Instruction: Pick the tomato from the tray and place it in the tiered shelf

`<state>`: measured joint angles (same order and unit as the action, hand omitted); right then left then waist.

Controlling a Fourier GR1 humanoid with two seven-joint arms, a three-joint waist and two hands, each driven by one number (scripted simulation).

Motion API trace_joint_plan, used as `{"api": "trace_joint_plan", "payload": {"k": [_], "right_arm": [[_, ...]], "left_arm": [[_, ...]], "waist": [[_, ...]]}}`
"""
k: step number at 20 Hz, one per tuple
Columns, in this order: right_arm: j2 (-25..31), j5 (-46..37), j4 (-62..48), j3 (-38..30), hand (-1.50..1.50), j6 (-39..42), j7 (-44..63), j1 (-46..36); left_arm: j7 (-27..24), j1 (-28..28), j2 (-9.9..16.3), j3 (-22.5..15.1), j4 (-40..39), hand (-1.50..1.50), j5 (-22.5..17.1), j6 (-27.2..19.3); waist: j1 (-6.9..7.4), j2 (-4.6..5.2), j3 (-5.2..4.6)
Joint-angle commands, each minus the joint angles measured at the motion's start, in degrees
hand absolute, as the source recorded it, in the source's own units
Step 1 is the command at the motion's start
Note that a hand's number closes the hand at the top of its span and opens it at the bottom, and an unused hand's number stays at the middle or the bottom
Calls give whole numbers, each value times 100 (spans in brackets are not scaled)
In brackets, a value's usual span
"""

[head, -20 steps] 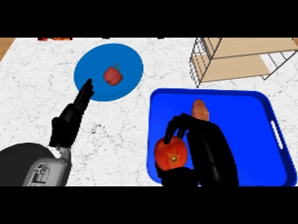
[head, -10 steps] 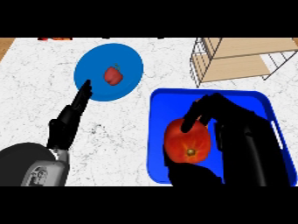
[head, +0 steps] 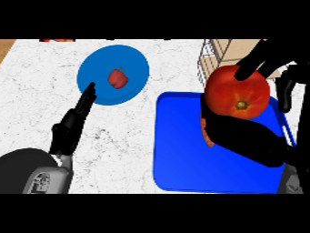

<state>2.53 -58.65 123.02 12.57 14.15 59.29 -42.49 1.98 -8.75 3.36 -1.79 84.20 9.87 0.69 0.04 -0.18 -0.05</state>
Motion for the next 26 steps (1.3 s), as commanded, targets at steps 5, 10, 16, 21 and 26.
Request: {"api": "trace_joint_plan", "payload": {"k": [5, 10, 16, 21, 26], "right_arm": [[291, 186, -1086, -1300, 150, 420, 162, -1331], [770, 365, -1368, -1931, 150, 271, -438, -1442], [1108, 189, -2406, -2022, 150, -90, -877, -1973], [1528, -93, -2749, -1791, 150, -135, -1358, -1880], [1543, -152, -3397, -1876, 150, -905, -1954, -1642]], "left_arm": [[314, 23, -109, -163, 289, 0, 88, -45], [-54, 90, 91, 97, 113, 0, -148, 175], [9, -88, -40, 16, -89, 0, 5, 38], [-86, -26, -93, -25, -152, 0, 74, -15], [42, -80, 81, 113, 66, 0, -102, 189]], "waist": [[29, 5, 3], [21, 13, 3], [41, 21, 2], [33, 28, 1], [45, 24, 3]]}}
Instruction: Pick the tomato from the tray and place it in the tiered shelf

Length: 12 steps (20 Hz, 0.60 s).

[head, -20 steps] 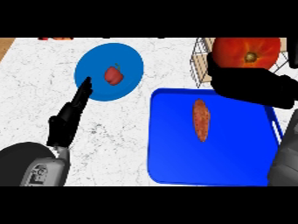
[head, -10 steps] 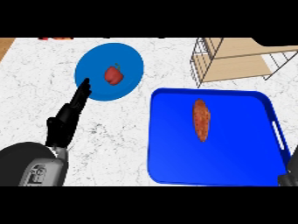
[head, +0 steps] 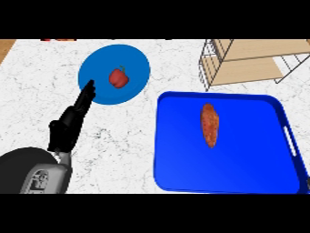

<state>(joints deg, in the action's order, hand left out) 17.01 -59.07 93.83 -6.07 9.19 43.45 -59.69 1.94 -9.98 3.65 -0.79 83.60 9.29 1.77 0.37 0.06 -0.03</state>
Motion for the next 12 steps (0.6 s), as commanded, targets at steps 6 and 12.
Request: {"api": "trace_joint_plan", "payload": {"k": [6, 12], "right_arm": [[328, -274, -1485, 91, 150, -1190, -1432, -7], [-334, 426, -1844, -659, 150, -2589, -1522, -95]], "left_arm": [[-203, -32, -86, -54, -194, 0, 67, -42], [-187, -203, -63, -17, -349, 0, 76, -30]], "waist": [[22, 11, 1], [52, 43, 12]]}}
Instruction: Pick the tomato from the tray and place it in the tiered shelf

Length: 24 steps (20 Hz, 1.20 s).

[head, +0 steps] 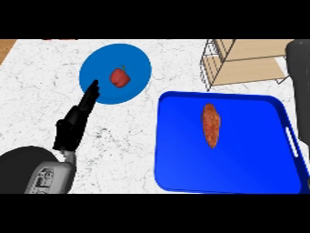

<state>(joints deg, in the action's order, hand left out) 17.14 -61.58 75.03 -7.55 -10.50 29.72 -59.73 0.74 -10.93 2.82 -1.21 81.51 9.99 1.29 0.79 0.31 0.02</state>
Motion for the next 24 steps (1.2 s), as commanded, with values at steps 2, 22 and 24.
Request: {"api": "trace_joint_plan", "payload": {"k": [2, 22, 24], "right_arm": [[18, 1065, -655, -837, 150, -675, -762, -266], [499, 420, -2242, -825, -150, -1797, -540, 49], [629, 725, -1897, -942, -150, -1390, -393, -79]], "left_arm": [[121, -190, -5, 72, 26, 0, -44, -27], [160, 109, 233, 170, 280, 0, -120, 209], [255, 190, -52, -54, 428, 0, -20, 24]], "waist": [[43, 13, 3], [-42, -27, -4], [-58, -37, -3]]}}
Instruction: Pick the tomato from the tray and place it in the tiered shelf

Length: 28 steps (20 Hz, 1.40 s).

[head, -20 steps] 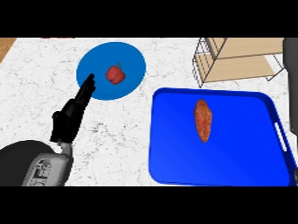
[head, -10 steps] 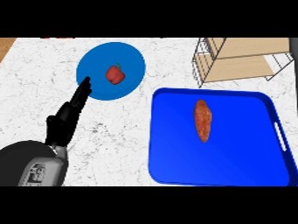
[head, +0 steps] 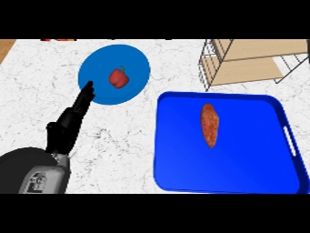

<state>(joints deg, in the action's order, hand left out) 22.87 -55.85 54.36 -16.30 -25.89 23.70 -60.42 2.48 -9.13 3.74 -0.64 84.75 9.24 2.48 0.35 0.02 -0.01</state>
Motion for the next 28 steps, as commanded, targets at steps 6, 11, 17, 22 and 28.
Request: {"api": "trace_joint_plan", "payload": {"k": [6, 11, 17, 22, 28], "right_arm": [[-24, 1050, 377, -414, -150, 116, -166, -110], [70, 1591, 640, -416, -150, 676, -222, -74], [370, 2072, 872, -893, -150, 472, -69, -271], [791, 2377, 1120, -1476, -150, 188, 396, -592], [1525, 2642, 1701, -1843, -150, 938, 1491, 2]], "left_arm": [[-67, -69, 53, 126, -162, 0, -137, 118], [173, -221, -19, 69, -28, 0, 41, -92], [-191, 167, -81, -20, -44, 0, 6, -23], [176, -264, -123, -3, 4, 0, 119, -195], [24, 77, -17, 62, 26, 0, 46, -92]], "waist": [[3, -3, 1], [-17, -8, 2], [0, -4, 1], [-52, -12, 2], [-109, -35, 0]]}}
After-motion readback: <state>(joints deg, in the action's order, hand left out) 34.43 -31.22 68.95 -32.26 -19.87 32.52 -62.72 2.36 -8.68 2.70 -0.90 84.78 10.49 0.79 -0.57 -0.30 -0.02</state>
